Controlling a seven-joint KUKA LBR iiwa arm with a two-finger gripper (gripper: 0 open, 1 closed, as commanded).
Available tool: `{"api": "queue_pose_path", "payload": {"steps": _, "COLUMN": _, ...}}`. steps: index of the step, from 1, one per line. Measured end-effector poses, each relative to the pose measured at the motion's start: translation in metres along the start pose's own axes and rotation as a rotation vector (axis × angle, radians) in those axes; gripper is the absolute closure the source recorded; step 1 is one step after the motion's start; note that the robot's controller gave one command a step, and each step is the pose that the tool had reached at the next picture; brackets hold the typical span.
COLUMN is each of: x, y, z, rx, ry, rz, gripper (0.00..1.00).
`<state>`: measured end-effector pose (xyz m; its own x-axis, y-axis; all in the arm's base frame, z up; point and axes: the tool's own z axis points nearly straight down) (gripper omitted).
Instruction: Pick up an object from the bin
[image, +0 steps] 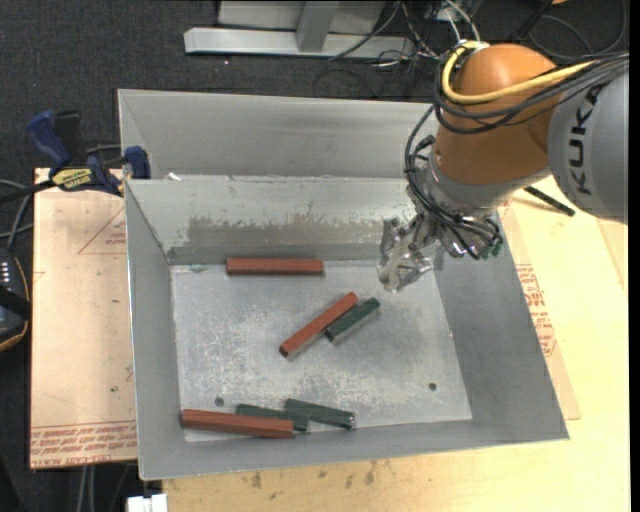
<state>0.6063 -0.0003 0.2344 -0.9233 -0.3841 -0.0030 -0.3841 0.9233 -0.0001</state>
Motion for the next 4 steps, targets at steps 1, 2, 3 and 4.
{"api": "queue_pose_path", "payload": {"steps": 1, "x": 0.001, "y": 0.001, "z": -0.007, "rx": 0.0, "ry": -0.001, "rz": -0.082, "gripper": 1.0}}
{"api": "queue_pose_path", "payload": {"steps": 2, "x": 0.001, "y": -0.003, "z": 0.017, "rx": 0.0, "ry": 0.001, "rz": -0.236, "gripper": 1.0}}
{"api": "queue_pose_path", "payload": {"steps": 3, "x": -0.008, "y": 0.014, "z": 0.076, "rx": -0.003, "ry": 0.003, "rz": -0.022, "gripper": 0.0}}
{"api": "queue_pose_path", "payload": {"steps": 4, "x": -0.008, "y": 0.014, "z": 0.075, "rx": -0.001, "ry": 0.001, "rz": -0.021, "gripper": 0.0}}
